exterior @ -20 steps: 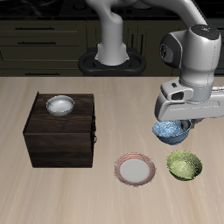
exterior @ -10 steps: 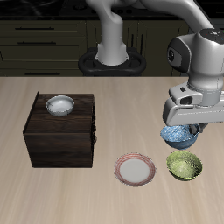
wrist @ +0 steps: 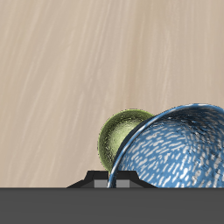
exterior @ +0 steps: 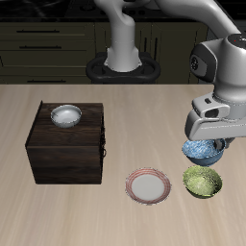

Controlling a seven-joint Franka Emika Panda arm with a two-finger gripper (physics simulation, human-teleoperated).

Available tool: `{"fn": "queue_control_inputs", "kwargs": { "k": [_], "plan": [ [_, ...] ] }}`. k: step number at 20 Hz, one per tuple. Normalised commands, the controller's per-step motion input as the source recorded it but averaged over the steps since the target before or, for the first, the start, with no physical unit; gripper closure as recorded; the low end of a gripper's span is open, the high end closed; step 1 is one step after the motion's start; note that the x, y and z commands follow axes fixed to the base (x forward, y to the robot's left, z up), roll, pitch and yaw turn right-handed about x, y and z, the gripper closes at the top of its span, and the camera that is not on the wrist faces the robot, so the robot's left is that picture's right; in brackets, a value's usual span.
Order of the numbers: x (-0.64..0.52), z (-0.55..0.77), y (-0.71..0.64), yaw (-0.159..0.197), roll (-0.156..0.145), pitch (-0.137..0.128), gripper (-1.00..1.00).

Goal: Stack the blue bowl on the green bowl

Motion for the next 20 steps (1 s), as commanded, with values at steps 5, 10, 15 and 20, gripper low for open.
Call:
{"fn": "queue_control_inputs", "kwargs": {
  "k": [5, 10, 15, 20],
  "plan": [
    [0.13, -0.23, 0.05, 0.012, -0.018, 0.036, 1.0],
    [0.1, -0.21, -0.04, 0.008, -0.015, 0.029, 1.0],
    [-0.02, -0.19, 0.06, 0.018, 0.012, 0.018, 1.0],
    [0.04, -0.19, -0.03, 0.019, 0.01, 0.023, 1.0]
  ]
}}
